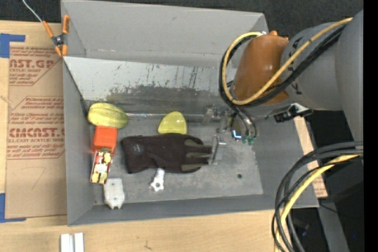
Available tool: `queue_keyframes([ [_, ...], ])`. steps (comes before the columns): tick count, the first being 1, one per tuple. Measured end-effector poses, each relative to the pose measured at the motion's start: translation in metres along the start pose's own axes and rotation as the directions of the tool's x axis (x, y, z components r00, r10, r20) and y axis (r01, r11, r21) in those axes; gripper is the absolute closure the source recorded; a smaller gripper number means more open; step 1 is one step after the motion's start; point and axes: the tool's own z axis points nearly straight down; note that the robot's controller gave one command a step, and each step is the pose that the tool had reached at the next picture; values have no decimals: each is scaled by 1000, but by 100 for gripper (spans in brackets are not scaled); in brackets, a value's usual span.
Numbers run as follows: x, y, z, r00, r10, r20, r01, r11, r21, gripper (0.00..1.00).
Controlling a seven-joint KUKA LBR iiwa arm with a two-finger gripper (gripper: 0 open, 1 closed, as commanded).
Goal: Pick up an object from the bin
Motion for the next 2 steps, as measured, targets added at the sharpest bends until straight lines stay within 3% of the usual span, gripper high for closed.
queue_keyframes([
  [1, 46, 29, 27, 990, 144, -4, -144, 990, 1, 0],
  [2, 39, 54, 36, 991, 135, 0, -135, 991, 0, 0],
])
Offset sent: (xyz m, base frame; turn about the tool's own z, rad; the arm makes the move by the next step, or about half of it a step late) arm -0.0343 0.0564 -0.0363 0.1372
